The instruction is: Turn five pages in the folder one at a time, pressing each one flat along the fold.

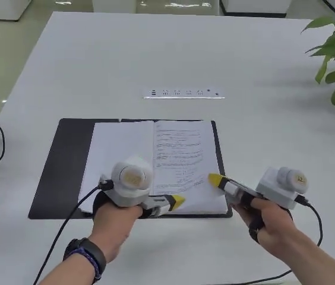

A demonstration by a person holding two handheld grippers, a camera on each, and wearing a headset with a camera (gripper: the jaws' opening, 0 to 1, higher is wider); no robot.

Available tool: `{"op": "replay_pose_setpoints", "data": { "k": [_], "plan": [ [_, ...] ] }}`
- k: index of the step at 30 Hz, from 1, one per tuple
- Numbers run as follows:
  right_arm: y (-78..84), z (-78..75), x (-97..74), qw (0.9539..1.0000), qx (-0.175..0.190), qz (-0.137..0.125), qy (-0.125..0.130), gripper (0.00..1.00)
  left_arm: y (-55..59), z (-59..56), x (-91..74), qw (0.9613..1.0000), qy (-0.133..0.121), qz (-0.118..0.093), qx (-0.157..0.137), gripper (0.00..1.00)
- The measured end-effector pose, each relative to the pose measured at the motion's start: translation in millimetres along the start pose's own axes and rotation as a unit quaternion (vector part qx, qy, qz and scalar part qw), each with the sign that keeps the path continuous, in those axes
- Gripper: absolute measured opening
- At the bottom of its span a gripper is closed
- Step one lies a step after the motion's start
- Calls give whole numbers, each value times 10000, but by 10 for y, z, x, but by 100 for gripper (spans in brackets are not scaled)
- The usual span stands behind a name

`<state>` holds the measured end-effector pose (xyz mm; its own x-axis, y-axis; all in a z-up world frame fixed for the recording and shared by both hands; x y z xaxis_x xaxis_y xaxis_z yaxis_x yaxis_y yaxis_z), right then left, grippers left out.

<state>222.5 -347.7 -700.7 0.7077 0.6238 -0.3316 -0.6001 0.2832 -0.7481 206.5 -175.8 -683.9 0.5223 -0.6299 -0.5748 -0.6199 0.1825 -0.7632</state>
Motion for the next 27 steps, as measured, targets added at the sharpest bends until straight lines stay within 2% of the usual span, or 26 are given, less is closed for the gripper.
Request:
{"op": "replay_pose_setpoints", "data": {
  "k": [3, 5, 6, 9, 12, 16, 18, 27],
  "plan": [
    [-31, 62, 14, 10000, -29, -49, -28, 0, 5, 53, -98, 9999, -93, -71, -97, 68],
    [-54, 111, 35, 9999, -64, -92, -60, 0, -7, 91, -165, 9993, -150, -164, -312, 69],
    [-69, 160, 44, 9999, -75, -117, -76, 0, -18, 99, -195, 9992, -139, -205, -329, 70],
    [-93, 249, 88, 9997, -75, -179, -120, 0, -45, 176, -291, 9993, -204, -218, -219, 71],
    [-83, 311, 132, 9996, -121, -181, -160, 0, -94, 263, -398, 9983, -262, -369, -355, 71],
    [-57, 483, 197, 9993, -163, -206, -257, 0, -120, 334, -564, 9977, -357, -470, -321, 72],
    [-42, 545, 245, 9992, -162, -200, -299, 0, -121, 358, -609, 9975, -382, -500, -314, 72],
    [-50, 855, 478, 9981, -272, -181, -527, 0, -83, 590, -985, 9946, -612, -706, -451, 73]
  ]
}}
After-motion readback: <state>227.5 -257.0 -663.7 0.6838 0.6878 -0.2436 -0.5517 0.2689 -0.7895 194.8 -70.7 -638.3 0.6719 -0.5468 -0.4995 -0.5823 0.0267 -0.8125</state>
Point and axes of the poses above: the centre of the closed fingertips' face, and the gripper's own axes: x roughly forward along the fingers, z roughly to its left, y roughly out of its underside, the point moved 5 cm from there along -x, roughly backward along the fingers, and after that the axes turned 11 degrees about -x, right-handed, at the moved point
